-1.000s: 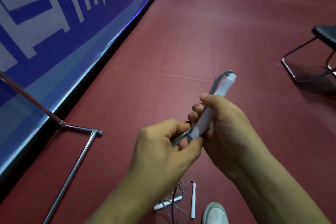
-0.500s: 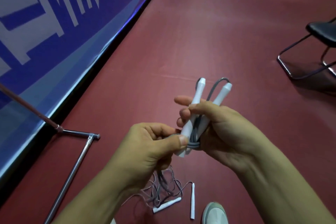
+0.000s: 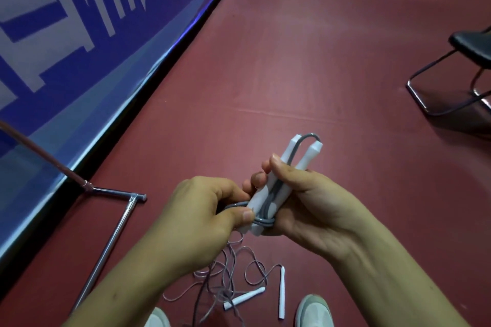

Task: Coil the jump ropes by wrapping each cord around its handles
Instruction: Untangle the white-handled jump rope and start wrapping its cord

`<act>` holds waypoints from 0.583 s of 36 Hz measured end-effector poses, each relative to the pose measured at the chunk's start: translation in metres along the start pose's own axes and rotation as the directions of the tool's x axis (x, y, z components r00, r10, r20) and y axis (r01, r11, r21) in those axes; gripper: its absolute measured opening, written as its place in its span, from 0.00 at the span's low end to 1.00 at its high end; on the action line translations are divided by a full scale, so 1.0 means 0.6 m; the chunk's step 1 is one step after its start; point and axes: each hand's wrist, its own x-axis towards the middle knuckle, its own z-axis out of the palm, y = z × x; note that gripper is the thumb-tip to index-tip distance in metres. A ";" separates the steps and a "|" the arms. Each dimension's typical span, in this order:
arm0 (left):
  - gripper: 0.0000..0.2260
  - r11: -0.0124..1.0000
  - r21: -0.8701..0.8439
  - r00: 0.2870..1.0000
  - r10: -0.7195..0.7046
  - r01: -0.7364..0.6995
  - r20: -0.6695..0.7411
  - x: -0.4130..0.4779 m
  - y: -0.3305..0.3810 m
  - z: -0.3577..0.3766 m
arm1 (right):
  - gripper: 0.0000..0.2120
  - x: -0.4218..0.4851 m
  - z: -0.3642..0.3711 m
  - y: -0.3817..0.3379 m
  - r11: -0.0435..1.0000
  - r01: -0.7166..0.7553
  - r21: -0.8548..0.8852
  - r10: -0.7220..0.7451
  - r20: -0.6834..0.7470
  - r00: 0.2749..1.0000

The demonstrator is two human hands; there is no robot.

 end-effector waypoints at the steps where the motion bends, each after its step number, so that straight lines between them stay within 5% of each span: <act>1: 0.04 1.000 0.012 1.000 0.001 0.000 -0.011 0.000 0.000 0.000 | 0.07 0.001 0.000 0.001 1.000 -0.009 0.013 0.009 -0.002 1.000; 6: 0.10 1.000 0.028 1.000 0.000 0.001 -0.031 -0.001 -0.005 -0.003 | 0.12 0.002 0.004 0.006 0.997 -0.020 0.080 0.022 -0.020 1.000; 10: 0.08 0.992 0.120 0.996 -0.040 0.050 -0.084 -0.002 -0.008 0.004 | 0.11 0.015 0.001 0.018 0.998 0.040 -0.038 -0.040 0.003 0.999; 16: 0.15 0.940 0.290 0.954 -0.093 0.179 -0.285 -0.010 -0.002 0.024 | 0.09 0.033 0.006 0.046 0.932 0.300 -0.202 -0.319 -0.067 0.945; 21: 0.06 0.988 0.133 0.919 -0.018 0.076 -0.394 -0.031 0.011 0.043 | 0.09 0.036 0.014 0.054 0.853 0.473 -0.221 -0.500 -0.087 0.861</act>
